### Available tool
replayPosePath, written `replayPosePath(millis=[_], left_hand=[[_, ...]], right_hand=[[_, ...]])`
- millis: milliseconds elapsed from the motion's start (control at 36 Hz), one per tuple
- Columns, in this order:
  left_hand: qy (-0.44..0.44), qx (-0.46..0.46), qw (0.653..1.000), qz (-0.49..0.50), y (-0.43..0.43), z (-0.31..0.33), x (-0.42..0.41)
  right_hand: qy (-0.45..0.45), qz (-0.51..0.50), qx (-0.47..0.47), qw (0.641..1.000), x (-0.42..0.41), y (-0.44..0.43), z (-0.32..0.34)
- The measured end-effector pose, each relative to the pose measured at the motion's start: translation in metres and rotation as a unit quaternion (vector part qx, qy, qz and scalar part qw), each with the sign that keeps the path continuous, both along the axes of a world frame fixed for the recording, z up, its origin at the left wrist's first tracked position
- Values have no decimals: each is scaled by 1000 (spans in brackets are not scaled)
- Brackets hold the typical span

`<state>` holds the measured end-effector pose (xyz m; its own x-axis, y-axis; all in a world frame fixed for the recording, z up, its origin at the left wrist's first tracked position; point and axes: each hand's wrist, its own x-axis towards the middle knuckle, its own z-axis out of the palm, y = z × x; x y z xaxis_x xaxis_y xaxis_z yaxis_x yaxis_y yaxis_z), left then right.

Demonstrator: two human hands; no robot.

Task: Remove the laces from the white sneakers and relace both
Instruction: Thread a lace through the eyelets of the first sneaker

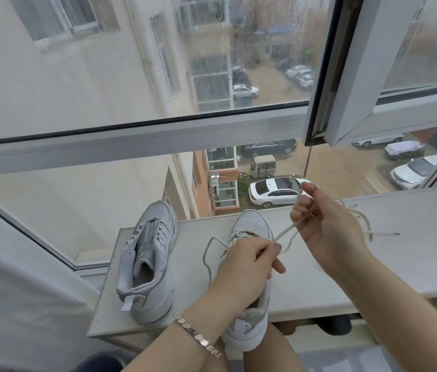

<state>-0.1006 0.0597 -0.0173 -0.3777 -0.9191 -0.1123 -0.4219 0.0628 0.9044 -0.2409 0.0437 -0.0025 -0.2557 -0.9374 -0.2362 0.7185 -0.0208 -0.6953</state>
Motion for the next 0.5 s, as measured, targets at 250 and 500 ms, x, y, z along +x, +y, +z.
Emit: replayPosePath(millis=[250,500], left_hand=[[-126,-118,985,0,1,3,4],[-249,-157,951,97,8,-17,5]], right_hand=[[282,261,103,917,10,29,-20],[247,76,111,960,-2,17,-27]])
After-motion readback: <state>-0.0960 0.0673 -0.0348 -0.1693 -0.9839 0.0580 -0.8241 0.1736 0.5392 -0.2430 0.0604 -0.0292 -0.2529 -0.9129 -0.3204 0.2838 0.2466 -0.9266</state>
